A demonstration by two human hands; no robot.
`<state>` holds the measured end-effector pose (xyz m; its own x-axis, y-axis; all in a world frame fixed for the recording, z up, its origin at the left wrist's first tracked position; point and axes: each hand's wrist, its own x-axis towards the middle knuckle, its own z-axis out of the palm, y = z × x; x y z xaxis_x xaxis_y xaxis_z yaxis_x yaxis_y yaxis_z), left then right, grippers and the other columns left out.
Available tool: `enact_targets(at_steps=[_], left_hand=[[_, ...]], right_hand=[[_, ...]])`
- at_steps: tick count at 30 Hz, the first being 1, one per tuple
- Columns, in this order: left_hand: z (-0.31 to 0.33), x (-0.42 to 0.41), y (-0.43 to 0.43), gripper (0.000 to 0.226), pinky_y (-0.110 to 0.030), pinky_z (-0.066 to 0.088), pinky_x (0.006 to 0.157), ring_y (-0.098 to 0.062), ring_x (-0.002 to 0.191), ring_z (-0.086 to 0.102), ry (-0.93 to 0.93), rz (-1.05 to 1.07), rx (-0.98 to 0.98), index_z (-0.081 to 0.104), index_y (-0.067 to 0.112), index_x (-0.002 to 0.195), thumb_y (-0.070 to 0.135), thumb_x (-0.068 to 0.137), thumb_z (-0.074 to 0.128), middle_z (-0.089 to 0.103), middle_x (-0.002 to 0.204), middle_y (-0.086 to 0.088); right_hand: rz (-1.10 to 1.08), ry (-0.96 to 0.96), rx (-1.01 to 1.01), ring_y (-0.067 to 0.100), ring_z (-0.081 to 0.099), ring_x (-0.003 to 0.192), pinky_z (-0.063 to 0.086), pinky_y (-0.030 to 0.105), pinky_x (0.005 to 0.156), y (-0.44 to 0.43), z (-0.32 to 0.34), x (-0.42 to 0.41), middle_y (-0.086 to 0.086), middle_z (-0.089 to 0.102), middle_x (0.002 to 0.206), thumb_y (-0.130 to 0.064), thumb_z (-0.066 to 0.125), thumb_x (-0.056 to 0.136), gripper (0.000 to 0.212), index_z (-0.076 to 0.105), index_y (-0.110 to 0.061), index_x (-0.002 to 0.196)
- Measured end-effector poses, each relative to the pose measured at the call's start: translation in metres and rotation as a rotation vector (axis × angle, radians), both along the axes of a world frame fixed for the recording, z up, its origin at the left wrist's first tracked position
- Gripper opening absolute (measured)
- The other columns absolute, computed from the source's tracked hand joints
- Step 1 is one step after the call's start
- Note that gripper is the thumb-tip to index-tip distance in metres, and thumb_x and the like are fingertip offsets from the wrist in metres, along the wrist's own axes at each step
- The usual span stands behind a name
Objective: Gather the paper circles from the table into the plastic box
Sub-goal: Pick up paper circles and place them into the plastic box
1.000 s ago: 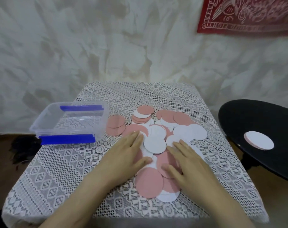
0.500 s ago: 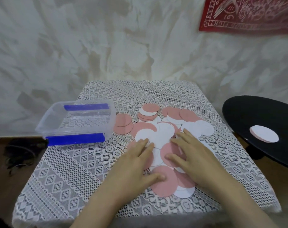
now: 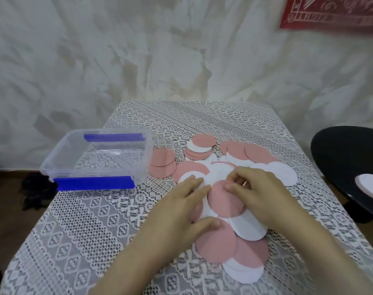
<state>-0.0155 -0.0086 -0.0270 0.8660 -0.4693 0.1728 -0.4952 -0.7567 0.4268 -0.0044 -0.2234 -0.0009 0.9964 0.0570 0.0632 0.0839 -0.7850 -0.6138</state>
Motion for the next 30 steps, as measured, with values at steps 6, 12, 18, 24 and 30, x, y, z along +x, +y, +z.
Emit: enact_targets(at_steps=[6, 12, 18, 24, 30], left_hand=[[0.01, -0.01, -0.006, 0.046, -0.022, 0.048, 0.08, 0.004, 0.096, 0.06, 0.021, 0.082, -0.264, 0.06, 0.039, 0.128, 0.056, 0.086, 0.066, 0.065, 0.106, 0.024], [0.019, -0.032, -0.008, 0.006, -0.036, 0.057, 0.071, -0.006, 0.079, 0.067, 0.152, 0.19, -0.592, 0.068, 0.029, 0.094, 0.032, 0.09, 0.071, 0.071, 0.085, 0.01], [0.021, -0.032, 0.008, 0.012, -0.035, 0.049, 0.047, -0.021, 0.047, 0.063, 0.218, 0.308, -0.588, 0.062, 0.023, 0.083, 0.024, 0.095, 0.064, 0.068, 0.079, 0.0], [0.021, -0.025, 0.02, 0.014, -0.023, 0.043, 0.043, -0.022, 0.042, 0.064, 0.255, 0.324, -0.547, 0.062, 0.025, 0.088, 0.021, 0.1, 0.056, 0.067, 0.09, 0.004], [0.025, -0.025, 0.015, 0.012, -0.022, 0.041, 0.038, -0.007, 0.037, 0.057, 0.297, 0.298, -0.574, 0.063, 0.022, 0.095, 0.021, 0.101, 0.053, 0.072, 0.075, 0.001]], right_hand=[[-0.032, 0.07, 0.398, 0.011, 0.066, 0.051, 0.052, 0.039, 0.053, 0.002, 0.0, -0.022, -0.009, 0.065, 0.067, -0.016, 0.062, 0.099, 0.017, 0.067, -0.019, 0.083], [-0.001, 0.198, 0.693, 0.019, 0.064, 0.051, 0.047, 0.044, 0.067, 0.023, 0.008, -0.051, 0.005, 0.064, 0.059, -0.005, 0.058, 0.1, 0.016, 0.069, -0.01, 0.091], [0.05, 0.092, -0.093, 0.004, 0.059, 0.086, 0.045, 0.027, 0.075, 0.022, 0.012, -0.066, -0.015, 0.067, 0.098, -0.047, 0.071, 0.085, 0.03, 0.068, -0.035, 0.112], [0.09, 0.204, -0.263, 0.008, 0.058, 0.096, 0.049, 0.034, 0.086, 0.028, 0.017, -0.068, -0.022, 0.051, 0.11, -0.063, 0.072, 0.076, 0.046, 0.053, -0.038, 0.11], [0.077, 0.197, -0.267, 0.011, 0.053, 0.096, 0.04, 0.029, 0.077, 0.03, 0.016, -0.052, -0.015, 0.051, 0.101, -0.053, 0.068, 0.085, 0.028, 0.056, -0.032, 0.099]])
